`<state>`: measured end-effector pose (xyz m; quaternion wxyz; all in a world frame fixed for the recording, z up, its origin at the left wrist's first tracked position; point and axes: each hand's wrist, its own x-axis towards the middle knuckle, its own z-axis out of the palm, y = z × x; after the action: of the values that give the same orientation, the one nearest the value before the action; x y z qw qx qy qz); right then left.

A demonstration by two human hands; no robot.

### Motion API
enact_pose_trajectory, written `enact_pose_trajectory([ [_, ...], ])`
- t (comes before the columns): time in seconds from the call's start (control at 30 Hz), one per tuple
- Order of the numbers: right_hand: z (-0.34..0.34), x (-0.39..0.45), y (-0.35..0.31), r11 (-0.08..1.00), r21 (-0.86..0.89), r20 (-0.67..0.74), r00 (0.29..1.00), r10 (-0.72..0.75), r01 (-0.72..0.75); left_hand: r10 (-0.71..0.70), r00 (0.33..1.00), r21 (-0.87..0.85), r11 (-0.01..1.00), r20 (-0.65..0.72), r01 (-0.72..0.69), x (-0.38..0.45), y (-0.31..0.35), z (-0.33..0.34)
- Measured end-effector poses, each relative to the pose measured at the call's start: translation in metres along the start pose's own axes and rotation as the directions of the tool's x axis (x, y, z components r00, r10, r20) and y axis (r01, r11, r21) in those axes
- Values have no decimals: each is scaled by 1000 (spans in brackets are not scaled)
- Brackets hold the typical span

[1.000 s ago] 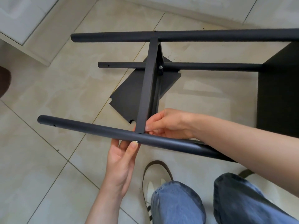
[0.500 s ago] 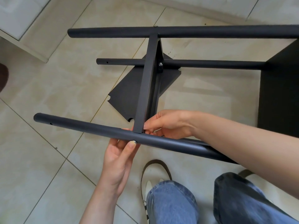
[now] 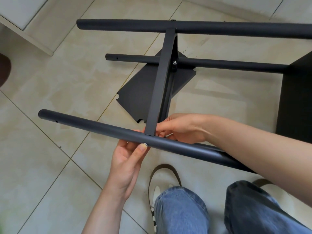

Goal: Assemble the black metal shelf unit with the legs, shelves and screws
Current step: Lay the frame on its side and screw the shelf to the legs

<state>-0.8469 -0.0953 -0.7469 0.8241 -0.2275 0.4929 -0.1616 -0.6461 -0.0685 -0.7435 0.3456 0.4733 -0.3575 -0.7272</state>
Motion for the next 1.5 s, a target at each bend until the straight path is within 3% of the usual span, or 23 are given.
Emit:
enact_pose_trajectory([
  [0.3,-9,-8,4,998,53,64,997,-31,28,0,1000,15,1000,-4,0,0,1,0],
  [1.37,-2,0,-1,999,41,-13,1000,2,-1,-15,999,13,1000,-31,15,3,-2,-3],
  [1.5,-12,-7,0,998,65,55,998,22,-25,-18,999,15,1000,-35,19,4,-3,-3],
])
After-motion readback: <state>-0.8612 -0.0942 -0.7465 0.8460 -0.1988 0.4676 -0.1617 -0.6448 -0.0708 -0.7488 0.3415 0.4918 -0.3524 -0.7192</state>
